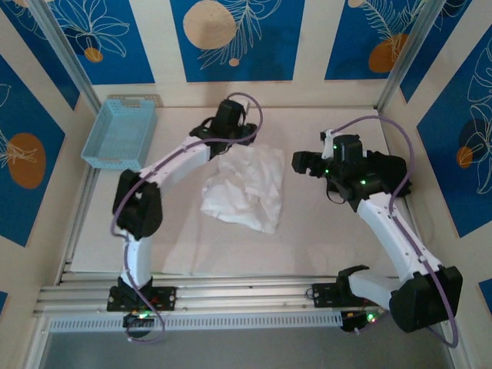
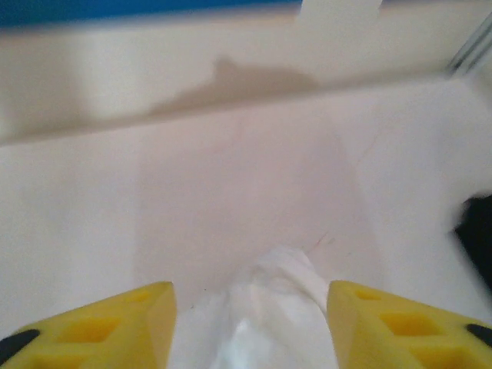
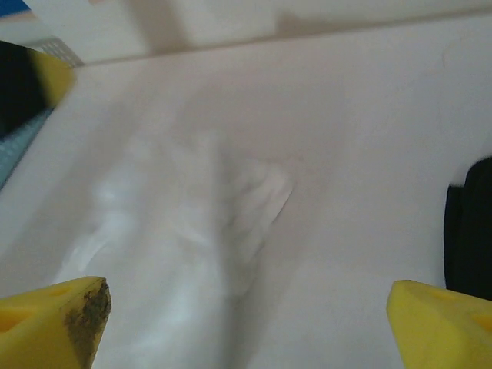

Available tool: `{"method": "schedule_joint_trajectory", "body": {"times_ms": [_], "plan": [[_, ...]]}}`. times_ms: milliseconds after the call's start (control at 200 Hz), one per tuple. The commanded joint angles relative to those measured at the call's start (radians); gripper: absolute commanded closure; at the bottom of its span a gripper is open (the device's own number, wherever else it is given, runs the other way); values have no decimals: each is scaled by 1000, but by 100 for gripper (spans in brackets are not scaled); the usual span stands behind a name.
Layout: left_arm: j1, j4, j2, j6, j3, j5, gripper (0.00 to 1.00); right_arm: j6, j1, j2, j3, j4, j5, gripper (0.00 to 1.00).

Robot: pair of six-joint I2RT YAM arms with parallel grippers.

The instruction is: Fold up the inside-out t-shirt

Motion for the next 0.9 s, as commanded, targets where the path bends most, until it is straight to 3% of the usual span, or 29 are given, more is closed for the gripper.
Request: {"method": "schedule_joint_trajectory", "body": {"times_ms": [0, 150, 340, 550, 895], "plan": [[18, 13, -240, 8, -189, -15, 26, 62, 96, 79, -45, -6, -22, 9], [81, 143, -497, -115, -675, 50, 20, 108, 209, 252, -31, -13, -31, 12], [90, 176, -534, -167, -958, 116, 21, 130, 286, 403, -28, -69, 67, 19], [108, 281, -410, -169, -968, 161, 31, 92, 267, 478, 33, 66, 43, 25], [112, 400, -306, -189, -980, 221, 60, 60, 275, 641, 192, 165, -44, 31]]}}
